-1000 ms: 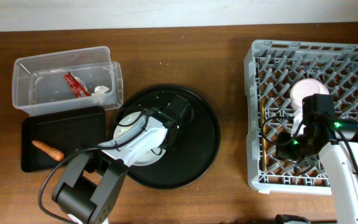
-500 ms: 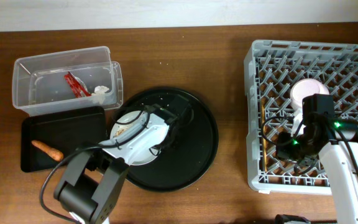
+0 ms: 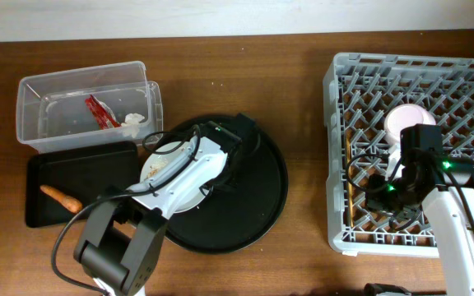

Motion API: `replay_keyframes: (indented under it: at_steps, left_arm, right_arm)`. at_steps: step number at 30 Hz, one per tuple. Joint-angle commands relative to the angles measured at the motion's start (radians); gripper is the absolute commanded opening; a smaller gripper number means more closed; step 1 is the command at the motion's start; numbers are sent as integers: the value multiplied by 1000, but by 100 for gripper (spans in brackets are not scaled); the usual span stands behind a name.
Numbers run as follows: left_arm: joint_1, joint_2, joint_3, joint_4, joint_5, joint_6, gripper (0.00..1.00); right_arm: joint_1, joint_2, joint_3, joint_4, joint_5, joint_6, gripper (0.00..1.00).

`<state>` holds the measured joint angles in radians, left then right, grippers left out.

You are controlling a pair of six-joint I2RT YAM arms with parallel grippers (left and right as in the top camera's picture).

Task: Sort waste into correct bins and load items into the dishwasher rack
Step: 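Tilt the white plate over the black rectangular tray, dumping food scraps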

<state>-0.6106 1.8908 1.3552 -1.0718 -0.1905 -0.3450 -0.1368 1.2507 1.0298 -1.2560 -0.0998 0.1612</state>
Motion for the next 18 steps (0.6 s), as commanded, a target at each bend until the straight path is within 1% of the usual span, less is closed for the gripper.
replay_keyframes:
  at_steps: [1, 5, 11, 13, 18]
  left_arm:
    - [5, 6, 23, -31, -93, -71, 0]
    - [4, -45, 23, -42, -140, -77, 0]
    - [28, -151, 23, -70, -147, -89, 0]
    - [73, -203, 23, -90, -146, -89, 0]
    - [247, -296, 22, -117, -130, -80, 0]
  right_arm:
    - [-1, -7, -4, -1, -9, 4, 33]
    - [-1, -7, -4, -1, -9, 4, 33]
    - [-1, -7, -4, -1, -9, 4, 33]
    - [-1, -7, -4, -1, -9, 4, 33]
    - [-1, -7, -4, -1, -9, 4, 33]
